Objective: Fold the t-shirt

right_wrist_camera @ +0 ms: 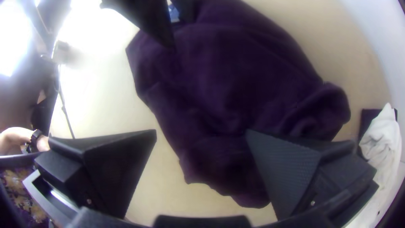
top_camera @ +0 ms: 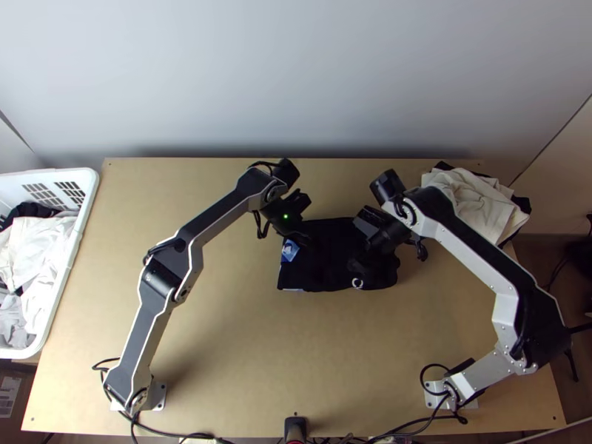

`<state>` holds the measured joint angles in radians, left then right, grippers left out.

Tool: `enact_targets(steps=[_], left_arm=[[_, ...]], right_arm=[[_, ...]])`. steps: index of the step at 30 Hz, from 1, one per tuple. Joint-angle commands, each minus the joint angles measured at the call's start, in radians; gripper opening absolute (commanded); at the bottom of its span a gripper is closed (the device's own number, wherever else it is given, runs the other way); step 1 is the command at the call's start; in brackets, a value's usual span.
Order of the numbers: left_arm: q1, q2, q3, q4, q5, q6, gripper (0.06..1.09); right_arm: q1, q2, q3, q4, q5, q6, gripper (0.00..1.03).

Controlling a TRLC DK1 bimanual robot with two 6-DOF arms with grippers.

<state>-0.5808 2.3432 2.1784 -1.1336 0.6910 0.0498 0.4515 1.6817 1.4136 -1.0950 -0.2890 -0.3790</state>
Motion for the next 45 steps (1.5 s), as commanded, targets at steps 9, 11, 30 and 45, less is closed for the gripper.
enact_targets(steps=[9,11,30,45], left_arm=[[0.006,0.114,0.027,0.001,-0.013,0.012,1.04],[0.004,0.114,0.037,0.001,-0.018,0.012,1.04],[0.065,-0.341,0.018,-0.158,-0.024,-0.008,1.04],[0.203,-0.673,-0.226,-0.198,-0.079,0.004,1.04]], right_arm=[[-0.214,-0.066,-0.331,0.076,0.002,-0.090,0.99],[-0.218,-0.071,-0.343,0.084,0.002,-0.090,0.99],[0.135,-0.344,-0.194,0.169,0.171,-0.199,0.99],[0.337,-0.195,-0.481,0.687,0.278,-0.259,0.99]])
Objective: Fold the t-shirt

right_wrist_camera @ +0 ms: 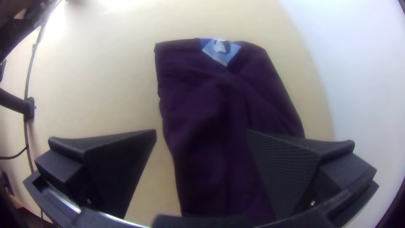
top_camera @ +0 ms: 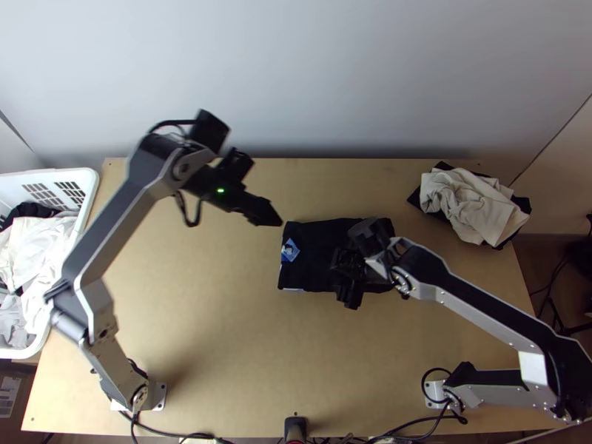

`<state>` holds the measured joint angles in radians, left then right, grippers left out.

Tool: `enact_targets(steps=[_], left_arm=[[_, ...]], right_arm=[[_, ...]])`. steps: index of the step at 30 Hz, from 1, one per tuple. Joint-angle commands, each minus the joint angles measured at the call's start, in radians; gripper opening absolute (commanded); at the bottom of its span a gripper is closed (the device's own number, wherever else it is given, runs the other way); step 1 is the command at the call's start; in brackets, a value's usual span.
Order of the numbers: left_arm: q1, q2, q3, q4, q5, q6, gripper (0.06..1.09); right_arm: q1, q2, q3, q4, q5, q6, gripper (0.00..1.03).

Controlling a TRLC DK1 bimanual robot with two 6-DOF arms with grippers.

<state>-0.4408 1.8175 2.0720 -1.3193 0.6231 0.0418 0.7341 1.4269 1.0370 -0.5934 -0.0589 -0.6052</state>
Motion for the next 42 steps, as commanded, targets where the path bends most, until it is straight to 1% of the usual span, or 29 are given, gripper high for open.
enact_targets(steps=[1,3,9,14,17,21,22,23,28,29,31,33,37,42], left_arm=[[0.077,-0.162,-0.138,-0.012,-0.011,0.017,1.04],[0.100,-0.193,-0.164,-0.020,-0.011,0.026,1.04],[0.143,-0.253,-0.211,-0.028,-0.011,0.044,1.04],[0.151,-0.279,-0.239,-0.029,-0.010,0.055,1.04],[0.154,-0.290,-0.250,-0.029,-0.010,0.056,1.04],[0.165,-0.314,-0.285,-0.031,-0.011,0.064,1.04],[0.168,-0.322,-0.294,-0.031,-0.010,0.066,1.04],[0.168,-0.327,-0.302,-0.031,-0.010,0.067,1.04],[0.178,-0.356,-0.331,-0.031,-0.010,0.067,1.04],[0.180,-0.362,-0.337,-0.031,-0.010,0.067,1.04],[0.185,-0.371,-0.345,-0.031,-0.010,0.067,1.04],[0.191,-0.386,-0.355,-0.031,-0.010,0.069,1.04],[0.218,-0.414,-0.382,-0.031,-0.010,0.072,1.04],[0.278,-0.458,-0.424,-0.021,-0.011,0.075,1.04]], right_arm=[[0.054,0.070,-0.109,0.191,0.051,-0.033,0.99],[0.054,0.092,-0.117,0.211,0.079,-0.033,0.99],[0.054,0.135,-0.135,0.241,0.094,-0.031,0.99],[0.034,0.198,-0.141,0.345,0.189,-0.025,0.99],[0.022,0.228,-0.141,0.386,0.211,-0.018,0.99],[0.010,0.290,-0.126,0.402,0.212,0.012,0.98],[0.008,0.306,-0.121,0.400,0.212,0.013,0.91],[0.005,0.320,-0.118,0.400,0.212,0.022,0.81],[0.002,0.326,-0.103,0.396,0.212,0.084,0.05],[0.002,0.313,-0.103,0.389,0.212,0.091,0.03],[0.002,0.271,-0.100,0.383,0.212,0.091,0.03],[-0.010,0.222,-0.074,0.348,0.212,0.108,0.03],[-0.059,0.136,0.031,0.207,0.192,0.166,0.03],[-0.150,0.038,0.140,0.072,0.146,0.196,0.03]])
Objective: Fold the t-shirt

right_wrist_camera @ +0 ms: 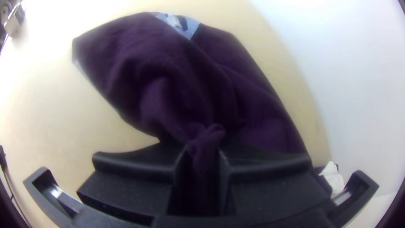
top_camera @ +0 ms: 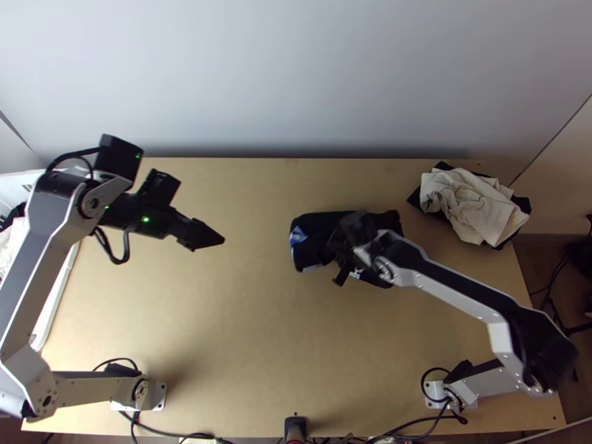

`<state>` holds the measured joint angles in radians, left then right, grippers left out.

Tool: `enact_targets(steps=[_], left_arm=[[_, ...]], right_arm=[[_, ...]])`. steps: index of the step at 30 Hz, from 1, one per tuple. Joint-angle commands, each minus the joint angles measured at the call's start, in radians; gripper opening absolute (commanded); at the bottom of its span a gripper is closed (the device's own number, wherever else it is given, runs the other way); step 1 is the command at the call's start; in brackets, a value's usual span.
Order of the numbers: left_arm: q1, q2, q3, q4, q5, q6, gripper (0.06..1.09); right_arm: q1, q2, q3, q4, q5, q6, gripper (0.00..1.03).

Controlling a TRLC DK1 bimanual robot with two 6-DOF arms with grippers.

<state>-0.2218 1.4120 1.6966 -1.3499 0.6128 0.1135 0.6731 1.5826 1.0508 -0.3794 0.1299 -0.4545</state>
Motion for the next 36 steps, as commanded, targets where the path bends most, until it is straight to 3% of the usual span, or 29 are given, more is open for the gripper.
enact_targets(steps=[1,13,19,29,36], left_arm=[[0.078,-0.070,-0.061,0.021,-0.001,0.003,1.04],[0.234,-0.239,-0.244,0.132,-0.002,-0.005,1.04],[0.260,-0.309,-0.371,0.169,-0.002,0.000,1.04],[0.378,-0.374,-0.442,0.221,-0.004,-0.011,1.04],[0.420,-0.415,-0.491,0.224,-0.010,-0.011,1.04]], right_arm=[[-0.106,-0.139,0.147,-0.164,-0.047,0.050,0.03],[-0.412,-0.351,0.365,-0.316,-0.191,0.166,0.03],[-0.684,-0.397,0.387,-0.316,-0.317,0.168,0.03],[-1.166,-0.266,0.506,-0.299,-0.573,0.007,0.03],[-1.261,-0.039,0.611,-0.231,-0.612,-0.101,0.03]])
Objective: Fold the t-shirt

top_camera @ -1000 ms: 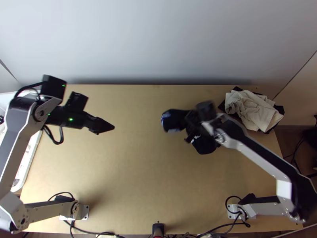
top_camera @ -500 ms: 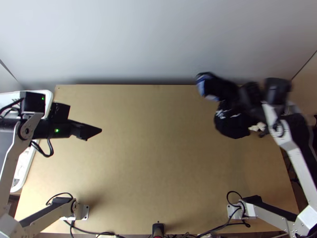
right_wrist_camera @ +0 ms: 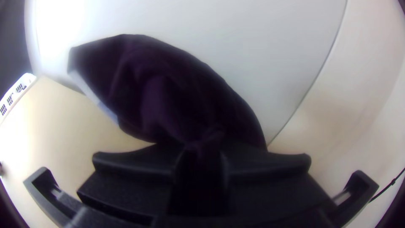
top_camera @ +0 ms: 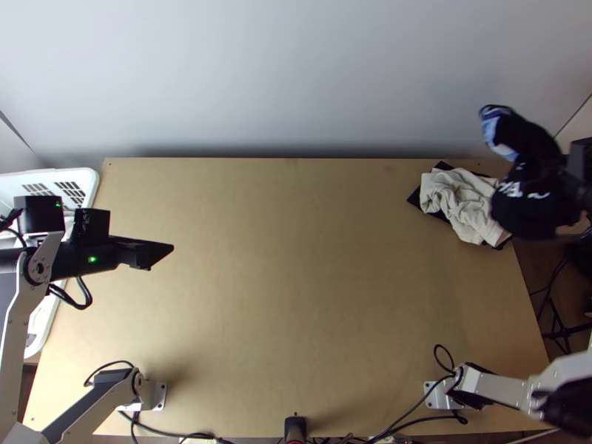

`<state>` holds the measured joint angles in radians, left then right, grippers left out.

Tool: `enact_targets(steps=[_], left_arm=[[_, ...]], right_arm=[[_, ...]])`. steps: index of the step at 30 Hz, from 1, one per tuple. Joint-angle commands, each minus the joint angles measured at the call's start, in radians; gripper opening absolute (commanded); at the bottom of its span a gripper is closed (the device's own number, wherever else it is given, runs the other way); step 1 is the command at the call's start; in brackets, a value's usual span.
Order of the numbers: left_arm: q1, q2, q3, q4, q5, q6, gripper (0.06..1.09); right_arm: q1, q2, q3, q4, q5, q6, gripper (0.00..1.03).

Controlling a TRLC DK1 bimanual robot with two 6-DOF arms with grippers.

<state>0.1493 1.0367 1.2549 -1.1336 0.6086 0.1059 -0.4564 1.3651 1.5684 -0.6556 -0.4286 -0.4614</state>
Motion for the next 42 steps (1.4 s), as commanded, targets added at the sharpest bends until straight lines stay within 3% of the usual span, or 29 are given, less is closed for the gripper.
enact_targets(steps=[1,12,18,27,28,29,32,33,42], left_arm=[[0.053,-0.049,-0.055,0.008,-0.006,-0.005,1.04],[0.139,-0.152,-0.092,0.000,-0.012,-0.020,1.04],[0.147,-0.167,-0.091,0.005,-0.010,-0.063,1.04],[0.145,-0.168,-0.127,0.029,-0.010,-0.064,1.04],[0.144,-0.167,-0.132,0.029,-0.010,-0.066,1.04],[0.139,-0.165,-0.135,0.028,-0.010,-0.066,1.04],[0.124,-0.168,-0.146,0.012,-0.010,-0.071,1.04],[0.124,-0.175,-0.149,0.008,-0.010,-0.071,1.04],[0.131,-0.319,-0.253,0.143,-0.066,-0.012,1.04]], right_arm=[[-0.130,0.215,0.104,0.063,-0.053,-0.102,0.03],[0.022,0.609,0.185,0.139,-0.027,-0.077,0.03],[0.111,0.629,0.087,0.148,-0.004,-0.011,0.03],[0.137,0.568,-0.131,0.189,0.014,-0.003,0.03],[0.136,0.574,-0.142,0.189,0.017,-0.006,0.12],[0.131,0.574,-0.153,0.189,0.019,-0.006,0.27],[0.120,0.546,-0.173,0.172,0.019,-0.003,0.87],[0.119,0.528,-0.183,0.171,0.019,-0.003,0.97],[0.133,0.262,-0.211,0.162,0.017,0.064,0.99]])
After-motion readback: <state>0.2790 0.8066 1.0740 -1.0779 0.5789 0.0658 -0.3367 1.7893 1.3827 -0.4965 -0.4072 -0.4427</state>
